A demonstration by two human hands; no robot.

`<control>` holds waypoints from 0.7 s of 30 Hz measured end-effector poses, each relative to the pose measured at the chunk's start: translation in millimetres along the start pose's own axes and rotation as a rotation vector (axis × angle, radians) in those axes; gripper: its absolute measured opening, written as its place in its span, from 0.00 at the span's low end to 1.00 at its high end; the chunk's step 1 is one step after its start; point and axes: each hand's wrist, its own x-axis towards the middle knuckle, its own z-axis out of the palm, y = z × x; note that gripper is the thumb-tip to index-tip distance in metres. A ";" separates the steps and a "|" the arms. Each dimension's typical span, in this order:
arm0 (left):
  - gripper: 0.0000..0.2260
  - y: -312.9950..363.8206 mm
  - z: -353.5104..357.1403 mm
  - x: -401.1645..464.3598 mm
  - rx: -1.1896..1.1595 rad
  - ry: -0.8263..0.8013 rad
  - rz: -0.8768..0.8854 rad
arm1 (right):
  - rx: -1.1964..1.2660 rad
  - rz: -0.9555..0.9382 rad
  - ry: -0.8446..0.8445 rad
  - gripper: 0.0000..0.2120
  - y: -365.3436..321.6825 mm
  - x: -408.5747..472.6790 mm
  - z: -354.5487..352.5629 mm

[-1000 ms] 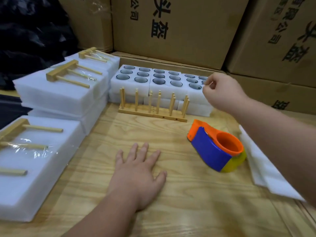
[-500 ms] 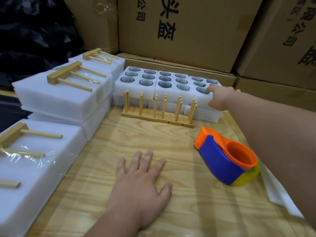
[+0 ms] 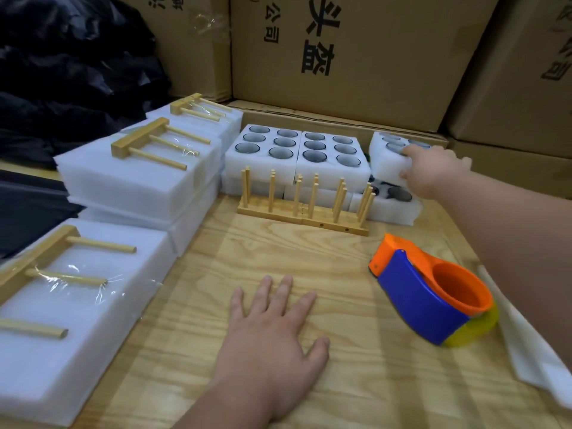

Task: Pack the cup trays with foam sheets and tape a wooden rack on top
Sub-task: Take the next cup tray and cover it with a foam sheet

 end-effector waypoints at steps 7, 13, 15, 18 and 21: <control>0.37 1.6 -2.8 -1.2 0.039 -0.025 0.002 | 0.176 -0.009 0.156 0.20 20.2 -34.2 -57.2; 0.35 2.7 -7.9 -1.6 0.022 -0.057 -0.002 | 0.481 -0.128 0.180 0.21 20.1 -110.4 -101.6; 0.35 3.5 -10.2 -2.1 0.016 -0.060 -0.004 | 0.584 -0.196 0.189 0.20 17.7 -145.3 -106.9; 0.36 -0.1 -14.7 -2.9 -0.161 0.010 -0.013 | 0.689 -0.304 0.166 0.16 9.3 -199.8 -104.6; 0.32 -8.1 -20.6 -5.1 -0.728 0.194 -0.024 | 0.689 -0.355 0.079 0.20 -2.8 -248.3 -93.8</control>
